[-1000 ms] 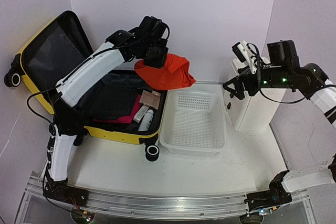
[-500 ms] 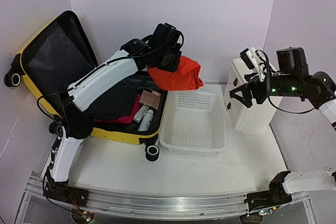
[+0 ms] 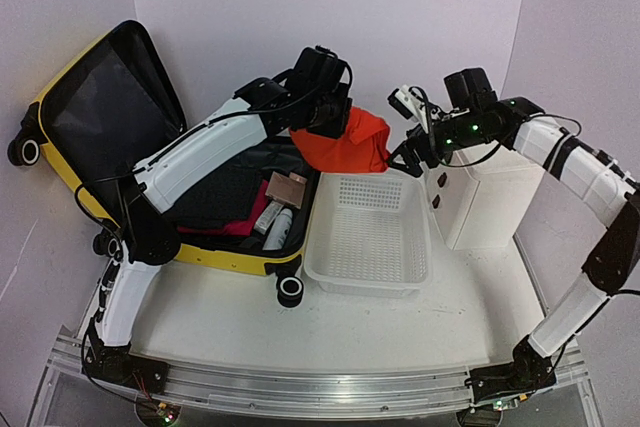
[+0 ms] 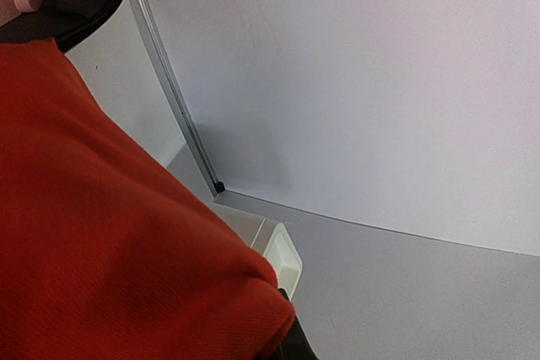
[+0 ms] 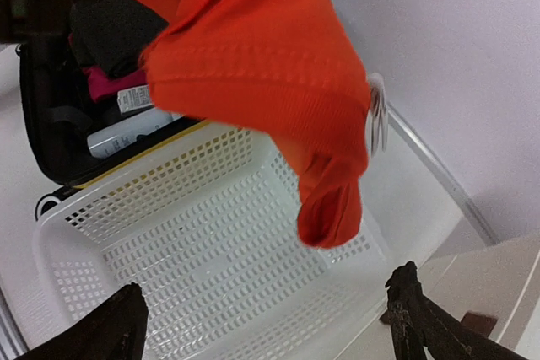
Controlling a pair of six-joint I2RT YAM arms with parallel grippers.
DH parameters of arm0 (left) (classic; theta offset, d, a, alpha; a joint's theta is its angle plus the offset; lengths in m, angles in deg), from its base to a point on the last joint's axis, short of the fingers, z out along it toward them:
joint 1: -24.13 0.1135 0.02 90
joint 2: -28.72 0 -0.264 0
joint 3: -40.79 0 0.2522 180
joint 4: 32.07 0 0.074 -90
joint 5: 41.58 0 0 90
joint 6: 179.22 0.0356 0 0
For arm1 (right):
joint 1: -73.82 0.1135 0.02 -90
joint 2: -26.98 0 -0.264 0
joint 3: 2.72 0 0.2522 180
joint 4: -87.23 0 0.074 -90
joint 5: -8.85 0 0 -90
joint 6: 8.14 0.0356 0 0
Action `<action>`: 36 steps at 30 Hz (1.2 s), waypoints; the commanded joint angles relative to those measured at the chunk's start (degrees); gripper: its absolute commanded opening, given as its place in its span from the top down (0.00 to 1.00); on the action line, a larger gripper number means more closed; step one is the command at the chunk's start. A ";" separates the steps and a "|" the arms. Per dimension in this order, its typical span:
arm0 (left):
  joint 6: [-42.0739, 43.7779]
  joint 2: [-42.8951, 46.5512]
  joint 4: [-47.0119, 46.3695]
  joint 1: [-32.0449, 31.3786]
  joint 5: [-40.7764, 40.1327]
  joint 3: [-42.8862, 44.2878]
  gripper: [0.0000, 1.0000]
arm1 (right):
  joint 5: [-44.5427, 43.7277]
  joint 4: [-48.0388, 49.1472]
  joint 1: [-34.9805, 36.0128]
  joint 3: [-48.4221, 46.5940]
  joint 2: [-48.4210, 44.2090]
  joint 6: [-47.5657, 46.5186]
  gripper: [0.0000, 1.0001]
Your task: Open, take out, and arrange the luggage
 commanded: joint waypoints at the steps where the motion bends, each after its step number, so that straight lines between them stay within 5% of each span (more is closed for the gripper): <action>1: -1.25 2.87 -4.28 0.13 4.30 2.40 1.00 | 5.47 7.36 -2.43 -4.09 2.31 -8.89 0.02; 11: -1.03 6.43 -4.83 0.57 6.17 -2.24 1.00 | 22.04 14.31 -7.16 -6.11 11.84 -9.07 0.02; 19: -0.64 6.41 -5.22 0.57 7.37 -2.28 1.00 | 17.75 19.31 -7.33 -5.30 15.86 -9.00 0.09; 36: -0.21 8.99 -6.63 0.18 12.82 -8.74 1.00 | 22.88 19.35 -10.39 -6.91 23.11 -20.61 0.73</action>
